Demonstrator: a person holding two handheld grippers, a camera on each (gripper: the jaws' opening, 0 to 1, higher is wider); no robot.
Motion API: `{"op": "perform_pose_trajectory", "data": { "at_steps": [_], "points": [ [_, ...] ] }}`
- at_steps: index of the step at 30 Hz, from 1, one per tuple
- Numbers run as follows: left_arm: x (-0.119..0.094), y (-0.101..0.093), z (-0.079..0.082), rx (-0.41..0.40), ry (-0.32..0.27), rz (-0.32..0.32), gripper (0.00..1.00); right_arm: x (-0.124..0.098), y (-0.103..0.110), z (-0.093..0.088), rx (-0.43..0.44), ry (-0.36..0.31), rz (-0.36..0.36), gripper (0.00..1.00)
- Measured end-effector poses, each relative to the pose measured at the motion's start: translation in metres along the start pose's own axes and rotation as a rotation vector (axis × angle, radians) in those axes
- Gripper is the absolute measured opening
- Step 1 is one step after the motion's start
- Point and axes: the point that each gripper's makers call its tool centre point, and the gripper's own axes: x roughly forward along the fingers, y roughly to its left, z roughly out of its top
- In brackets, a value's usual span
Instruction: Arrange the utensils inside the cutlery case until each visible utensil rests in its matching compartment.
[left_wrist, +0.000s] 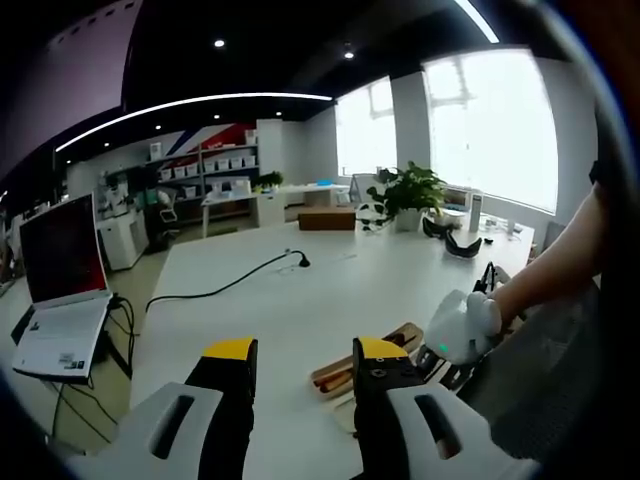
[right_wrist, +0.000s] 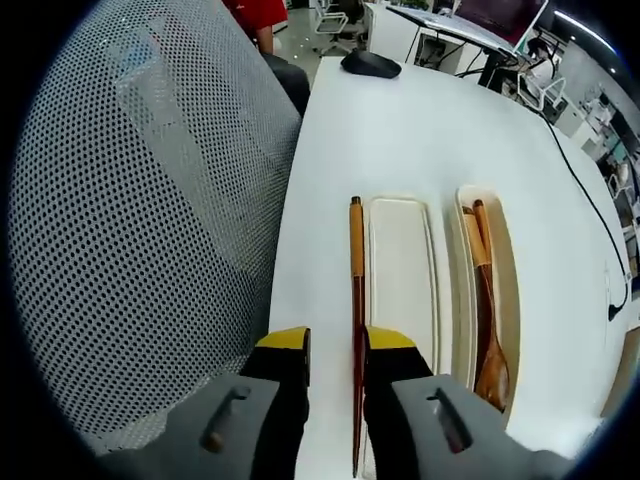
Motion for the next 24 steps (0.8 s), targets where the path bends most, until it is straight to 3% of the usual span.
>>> {"op": "perform_pose_trajectory", "data": {
  "at_steps": [5,13,24],
  "points": [
    [0.000,0.000,0.000,0.000,0.001,-0.001,0.39,0.001,0.010,-0.003,-0.010,0.028,0.042,0.12],
    [0.000,0.000,0.000,-0.003,-0.001,0.001,0.39,-0.001,0.000,0.002,-0.005,0.001,-0.004,0.17],
    [0.000,0.000,0.000,-0.004,0.000,-0.001,0.39,0.001,0.003,0.000,-0.012,0.011,0.002,0.17]
  ]
}}
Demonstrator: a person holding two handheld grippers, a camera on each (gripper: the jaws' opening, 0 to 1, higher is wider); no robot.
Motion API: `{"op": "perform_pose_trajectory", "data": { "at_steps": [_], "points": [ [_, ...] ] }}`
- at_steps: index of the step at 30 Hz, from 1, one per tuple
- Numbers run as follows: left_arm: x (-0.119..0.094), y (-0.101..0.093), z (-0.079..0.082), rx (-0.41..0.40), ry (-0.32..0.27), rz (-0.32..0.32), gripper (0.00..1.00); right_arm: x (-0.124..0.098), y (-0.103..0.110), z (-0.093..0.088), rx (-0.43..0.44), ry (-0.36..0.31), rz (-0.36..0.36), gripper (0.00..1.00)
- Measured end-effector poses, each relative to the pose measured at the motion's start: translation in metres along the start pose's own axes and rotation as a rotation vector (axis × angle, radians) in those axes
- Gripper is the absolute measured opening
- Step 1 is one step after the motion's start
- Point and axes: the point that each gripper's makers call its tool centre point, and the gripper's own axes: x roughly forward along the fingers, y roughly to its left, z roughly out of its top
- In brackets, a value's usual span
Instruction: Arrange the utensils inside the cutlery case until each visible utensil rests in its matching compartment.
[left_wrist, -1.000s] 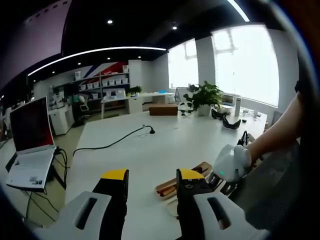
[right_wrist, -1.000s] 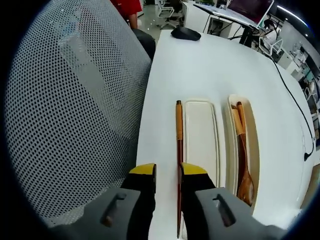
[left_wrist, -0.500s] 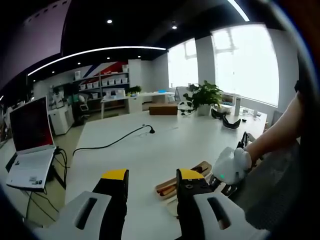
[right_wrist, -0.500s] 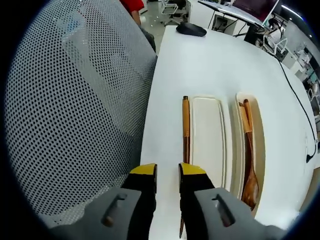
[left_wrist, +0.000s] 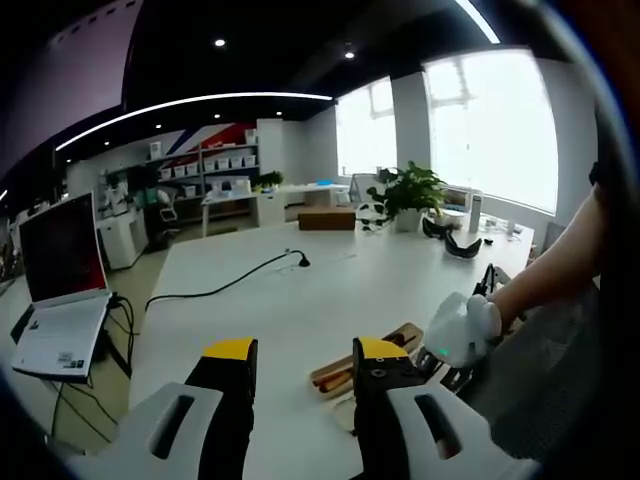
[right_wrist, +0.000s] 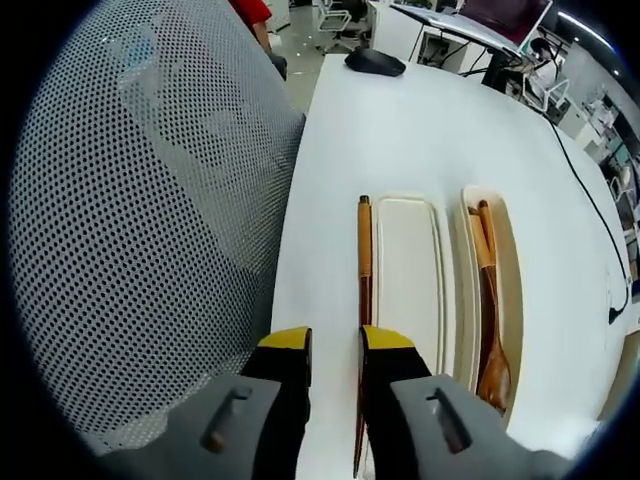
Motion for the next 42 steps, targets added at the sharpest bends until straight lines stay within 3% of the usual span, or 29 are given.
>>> {"op": "perform_pose_trajectory", "data": {
  "at_steps": [20,26,29,39,42],
  "points": [
    [0.001,0.001,-0.001,-0.002,0.000,-0.001,0.39,-0.001,-0.014,-0.003,-0.015,0.005,-0.053,0.18],
    [0.001,0.001,-0.001,-0.002,0.000,0.000,0.39,0.001,-0.008,-0.006,0.020,0.018,-0.014,0.12],
    [0.001,0.001,-0.001,-0.001,0.001,-0.001,0.39,0.004,-0.005,-0.010,-0.004,0.038,-0.010,0.15],
    [0.000,0.001,-0.001,-0.004,0.001,-0.001,0.39,0.000,-0.012,0.010,0.017,-0.046,-0.039,0.19],
    [0.000,0.001,-0.001,-0.002,0.003,-0.001,0.39,0.002,-0.013,0.009,0.004,-0.029,-0.047,0.20]
  ]
}}
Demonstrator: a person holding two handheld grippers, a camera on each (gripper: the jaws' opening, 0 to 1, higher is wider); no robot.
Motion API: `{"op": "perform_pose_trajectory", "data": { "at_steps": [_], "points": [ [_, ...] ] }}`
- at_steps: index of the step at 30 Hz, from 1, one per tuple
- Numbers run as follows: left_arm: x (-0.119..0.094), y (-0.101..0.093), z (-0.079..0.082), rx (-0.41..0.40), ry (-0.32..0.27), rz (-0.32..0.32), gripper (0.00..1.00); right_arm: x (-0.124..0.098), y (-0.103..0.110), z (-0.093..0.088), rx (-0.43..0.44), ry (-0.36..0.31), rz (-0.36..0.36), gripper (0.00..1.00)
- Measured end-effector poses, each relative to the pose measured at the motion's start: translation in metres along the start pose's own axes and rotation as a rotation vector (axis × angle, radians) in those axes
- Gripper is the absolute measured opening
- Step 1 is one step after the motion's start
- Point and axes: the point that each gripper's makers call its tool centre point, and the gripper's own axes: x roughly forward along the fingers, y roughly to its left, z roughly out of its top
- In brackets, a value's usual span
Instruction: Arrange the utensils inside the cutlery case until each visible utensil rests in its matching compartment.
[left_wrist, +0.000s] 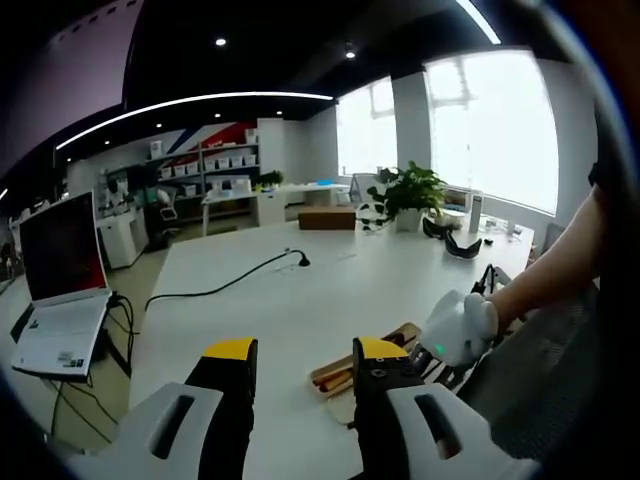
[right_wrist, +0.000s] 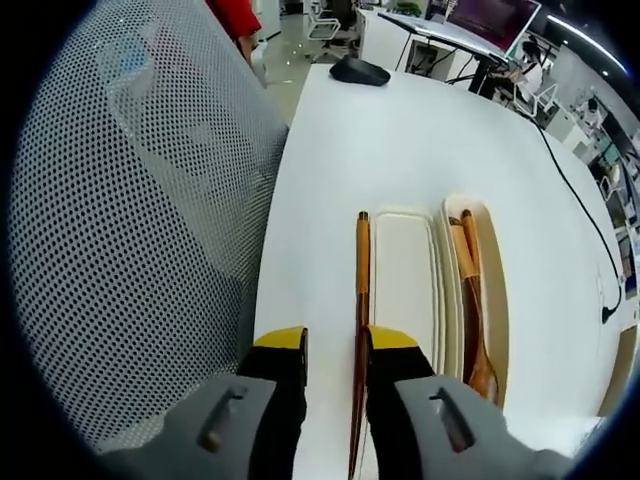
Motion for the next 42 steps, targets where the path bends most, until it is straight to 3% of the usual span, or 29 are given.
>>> {"op": "perform_pose_trajectory", "data": {
  "at_steps": [13,16,42],
  "points": [
    [0.001,-0.002,0.000,0.007,0.005,-0.002,0.39,0.000,0.000,-0.002,-0.002,0.003,0.005,0.16],
    [0.001,-0.002,0.000,0.008,0.005,-0.002,0.39,0.001,0.003,-0.014,-0.023,0.061,0.019,0.13],
    [0.001,-0.003,0.000,0.008,0.008,-0.006,0.39,0.002,0.002,-0.015,0.036,0.020,0.032,0.11]
  ]
}}
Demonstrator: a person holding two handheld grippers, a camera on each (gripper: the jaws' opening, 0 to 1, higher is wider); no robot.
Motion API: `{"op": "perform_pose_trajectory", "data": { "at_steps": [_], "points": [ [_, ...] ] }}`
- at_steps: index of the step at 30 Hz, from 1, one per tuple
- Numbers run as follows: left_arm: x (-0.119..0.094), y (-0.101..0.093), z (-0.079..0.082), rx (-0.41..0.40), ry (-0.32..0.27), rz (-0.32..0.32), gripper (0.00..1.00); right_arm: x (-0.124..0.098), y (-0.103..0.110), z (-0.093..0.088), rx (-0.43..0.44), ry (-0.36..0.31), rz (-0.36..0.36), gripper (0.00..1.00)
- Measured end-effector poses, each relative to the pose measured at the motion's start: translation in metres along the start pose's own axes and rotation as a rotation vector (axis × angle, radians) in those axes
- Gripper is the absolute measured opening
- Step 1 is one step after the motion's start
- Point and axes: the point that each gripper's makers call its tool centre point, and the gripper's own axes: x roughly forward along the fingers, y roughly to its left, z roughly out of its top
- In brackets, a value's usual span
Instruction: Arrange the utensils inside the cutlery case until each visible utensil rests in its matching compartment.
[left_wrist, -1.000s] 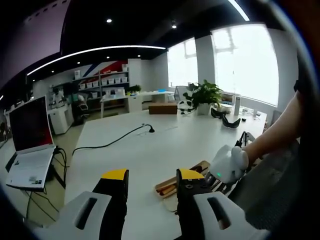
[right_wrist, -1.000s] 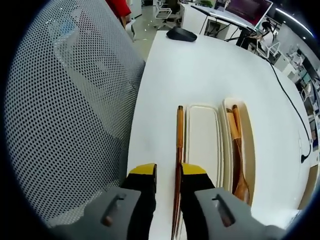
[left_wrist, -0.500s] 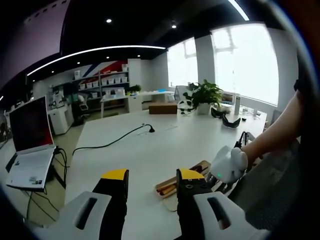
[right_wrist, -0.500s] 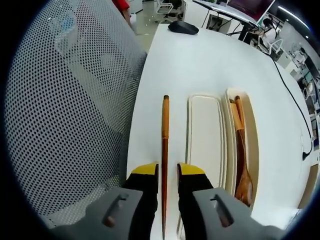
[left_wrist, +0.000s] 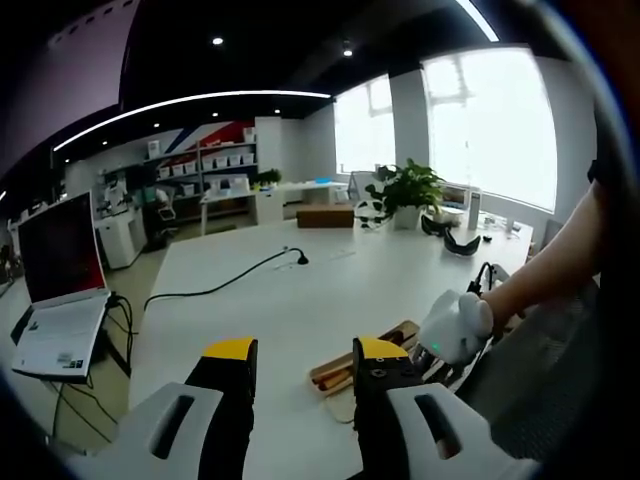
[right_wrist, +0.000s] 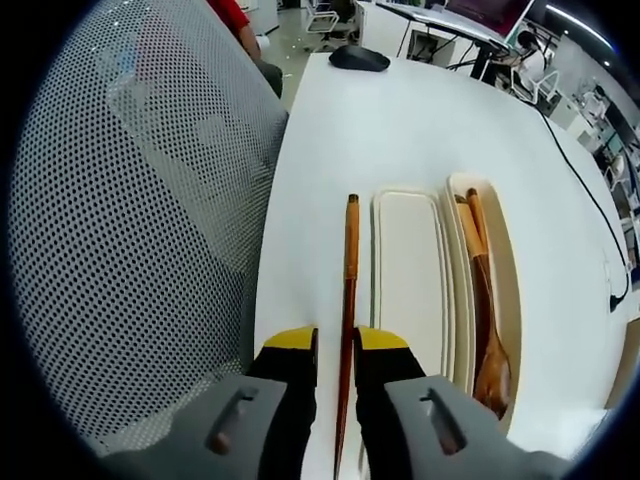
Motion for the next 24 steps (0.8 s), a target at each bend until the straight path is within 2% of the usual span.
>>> {"op": "perform_pose_trajectory", "data": {
  "at_steps": [9,24],
  "points": [
    [-0.0002,0.0004,0.0000,0.000,-0.001,0.002,0.39,0.0005,-0.0016,0.0016,0.003,-0.019,0.001,0.09],
    [0.0008,-0.0002,-0.0014,0.003,0.004,-0.003,0.39,0.0017,-0.0052,0.0017,0.003,0.002,-0.002,0.03]
  ]
}}
